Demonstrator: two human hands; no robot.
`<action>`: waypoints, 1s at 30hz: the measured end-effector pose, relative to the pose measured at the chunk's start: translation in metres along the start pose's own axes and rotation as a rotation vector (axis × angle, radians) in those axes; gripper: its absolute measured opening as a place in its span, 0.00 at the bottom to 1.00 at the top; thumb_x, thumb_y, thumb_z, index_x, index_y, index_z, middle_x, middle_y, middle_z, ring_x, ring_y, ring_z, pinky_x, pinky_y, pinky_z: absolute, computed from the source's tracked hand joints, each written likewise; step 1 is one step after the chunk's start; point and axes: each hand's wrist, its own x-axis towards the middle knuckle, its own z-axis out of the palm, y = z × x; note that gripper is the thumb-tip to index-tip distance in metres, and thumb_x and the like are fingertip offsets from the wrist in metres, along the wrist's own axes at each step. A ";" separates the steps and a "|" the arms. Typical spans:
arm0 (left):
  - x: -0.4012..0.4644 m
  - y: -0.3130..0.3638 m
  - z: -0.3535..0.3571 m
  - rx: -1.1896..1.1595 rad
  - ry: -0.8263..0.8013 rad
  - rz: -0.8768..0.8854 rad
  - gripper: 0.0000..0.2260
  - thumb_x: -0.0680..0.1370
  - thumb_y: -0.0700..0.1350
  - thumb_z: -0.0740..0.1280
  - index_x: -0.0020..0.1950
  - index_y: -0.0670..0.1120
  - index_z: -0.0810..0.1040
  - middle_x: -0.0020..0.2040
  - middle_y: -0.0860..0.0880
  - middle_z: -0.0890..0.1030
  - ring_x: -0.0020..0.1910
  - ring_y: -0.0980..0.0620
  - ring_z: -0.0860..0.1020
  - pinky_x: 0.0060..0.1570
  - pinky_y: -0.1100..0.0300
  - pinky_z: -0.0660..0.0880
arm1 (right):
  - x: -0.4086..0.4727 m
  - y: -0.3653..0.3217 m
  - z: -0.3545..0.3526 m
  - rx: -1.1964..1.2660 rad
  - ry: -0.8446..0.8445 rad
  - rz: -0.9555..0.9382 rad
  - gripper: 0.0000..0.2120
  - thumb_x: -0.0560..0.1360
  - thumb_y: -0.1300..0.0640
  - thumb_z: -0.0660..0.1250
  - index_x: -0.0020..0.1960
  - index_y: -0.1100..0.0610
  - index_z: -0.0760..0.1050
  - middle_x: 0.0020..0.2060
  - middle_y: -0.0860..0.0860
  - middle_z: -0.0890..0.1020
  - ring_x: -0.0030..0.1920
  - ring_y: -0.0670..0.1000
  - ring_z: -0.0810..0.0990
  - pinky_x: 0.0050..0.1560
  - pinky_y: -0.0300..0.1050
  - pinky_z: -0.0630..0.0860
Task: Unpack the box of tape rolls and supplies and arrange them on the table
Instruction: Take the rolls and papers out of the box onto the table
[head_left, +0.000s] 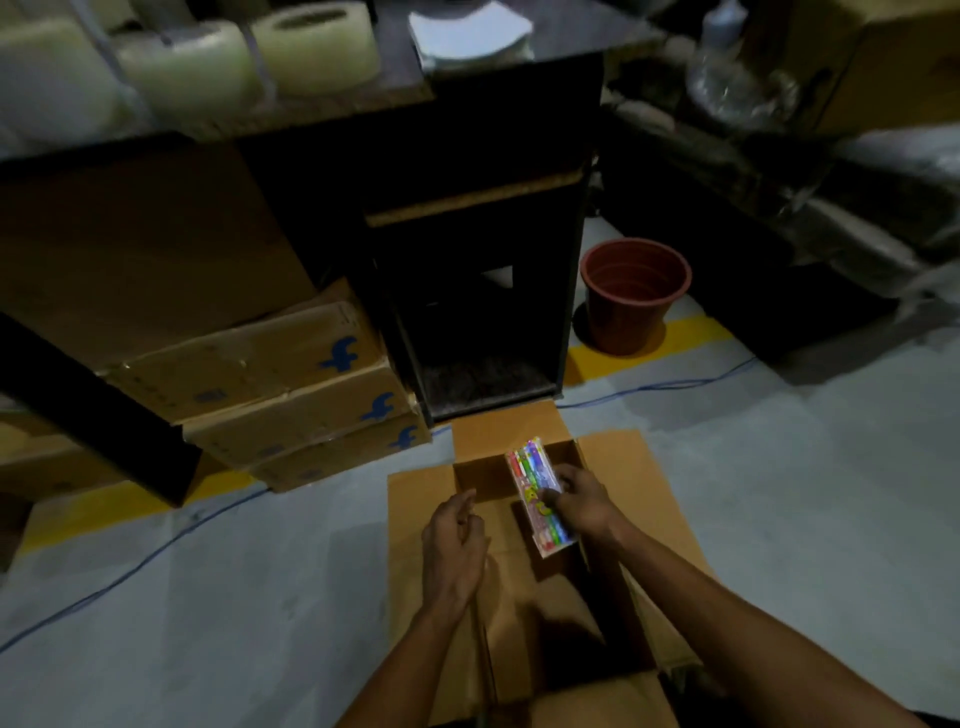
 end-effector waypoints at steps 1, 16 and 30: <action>-0.001 0.010 -0.004 0.012 0.008 0.024 0.16 0.80 0.39 0.63 0.66 0.48 0.77 0.59 0.55 0.79 0.54 0.62 0.76 0.46 0.80 0.69 | -0.005 -0.014 -0.008 0.009 0.017 -0.032 0.12 0.76 0.61 0.69 0.59 0.59 0.77 0.50 0.51 0.83 0.45 0.50 0.82 0.42 0.41 0.77; 0.056 0.158 -0.094 0.069 0.133 0.364 0.14 0.83 0.45 0.60 0.67 0.50 0.75 0.62 0.52 0.77 0.58 0.58 0.74 0.58 0.64 0.71 | -0.032 -0.295 -0.166 0.262 0.265 -0.586 0.15 0.75 0.70 0.68 0.61 0.62 0.77 0.48 0.54 0.82 0.34 0.37 0.81 0.38 0.34 0.80; 0.184 0.256 -0.127 0.132 0.233 0.576 0.13 0.81 0.47 0.62 0.65 0.51 0.77 0.60 0.54 0.79 0.57 0.58 0.76 0.58 0.62 0.74 | 0.097 -0.438 -0.255 0.021 0.500 -0.461 0.14 0.66 0.54 0.68 0.50 0.56 0.83 0.43 0.56 0.85 0.46 0.56 0.84 0.51 0.52 0.81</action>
